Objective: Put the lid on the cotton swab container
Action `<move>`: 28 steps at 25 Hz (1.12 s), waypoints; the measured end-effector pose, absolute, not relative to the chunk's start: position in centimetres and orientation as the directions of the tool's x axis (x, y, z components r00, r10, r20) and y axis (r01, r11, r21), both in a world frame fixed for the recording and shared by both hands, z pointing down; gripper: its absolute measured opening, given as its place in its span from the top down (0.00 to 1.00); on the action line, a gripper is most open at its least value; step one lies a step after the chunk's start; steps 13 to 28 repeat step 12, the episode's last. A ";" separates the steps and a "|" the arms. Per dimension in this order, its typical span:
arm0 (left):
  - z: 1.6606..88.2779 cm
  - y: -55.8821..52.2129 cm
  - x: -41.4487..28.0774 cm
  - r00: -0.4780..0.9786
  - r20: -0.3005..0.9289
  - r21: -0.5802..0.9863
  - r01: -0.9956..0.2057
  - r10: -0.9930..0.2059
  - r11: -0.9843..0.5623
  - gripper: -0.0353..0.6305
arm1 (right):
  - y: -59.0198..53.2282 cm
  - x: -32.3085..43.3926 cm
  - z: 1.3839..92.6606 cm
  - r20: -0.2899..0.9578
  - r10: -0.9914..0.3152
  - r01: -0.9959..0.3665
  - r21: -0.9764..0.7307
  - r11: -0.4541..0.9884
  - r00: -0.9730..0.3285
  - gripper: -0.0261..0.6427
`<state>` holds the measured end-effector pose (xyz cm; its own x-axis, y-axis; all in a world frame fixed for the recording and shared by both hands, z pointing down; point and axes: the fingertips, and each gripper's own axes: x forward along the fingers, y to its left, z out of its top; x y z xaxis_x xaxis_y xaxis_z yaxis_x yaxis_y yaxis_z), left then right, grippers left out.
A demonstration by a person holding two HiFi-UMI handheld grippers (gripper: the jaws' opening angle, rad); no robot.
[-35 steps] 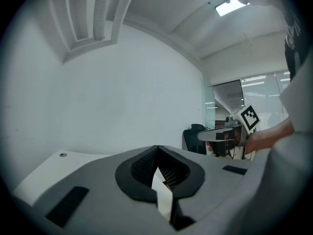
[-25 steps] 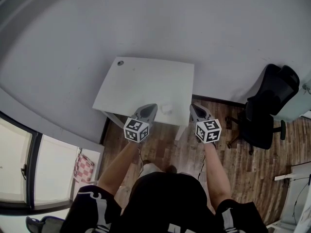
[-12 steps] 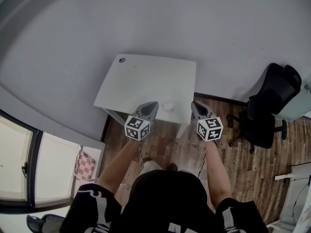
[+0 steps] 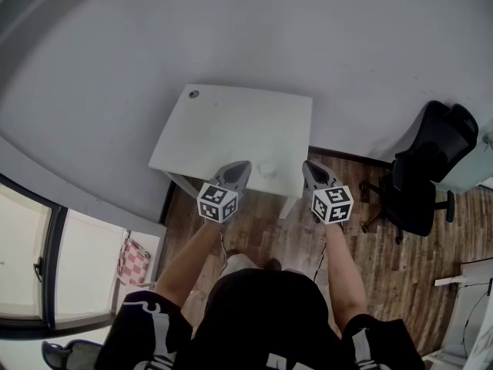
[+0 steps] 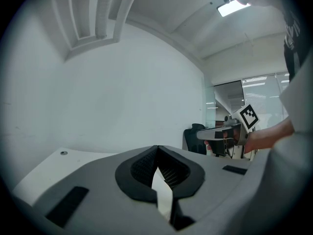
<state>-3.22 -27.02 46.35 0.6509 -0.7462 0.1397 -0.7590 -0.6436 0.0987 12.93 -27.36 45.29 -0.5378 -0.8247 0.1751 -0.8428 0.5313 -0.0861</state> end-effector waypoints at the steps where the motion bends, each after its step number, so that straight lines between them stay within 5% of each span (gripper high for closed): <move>1: 46.4 -27.0 -3.2 0.651 0.140 0.099 -0.759 -0.746 -0.644 0.91 | -27.4 12.9 45.3 0.176 -0.825 -0.843 -0.086 0.531 -0.538 0.94; 28: 46.4 -27.4 -3.6 0.656 0.141 0.098 -0.754 -0.741 -0.649 0.91 | -27.6 12.4 45.5 0.176 -0.825 -0.843 -0.089 0.530 -0.537 0.94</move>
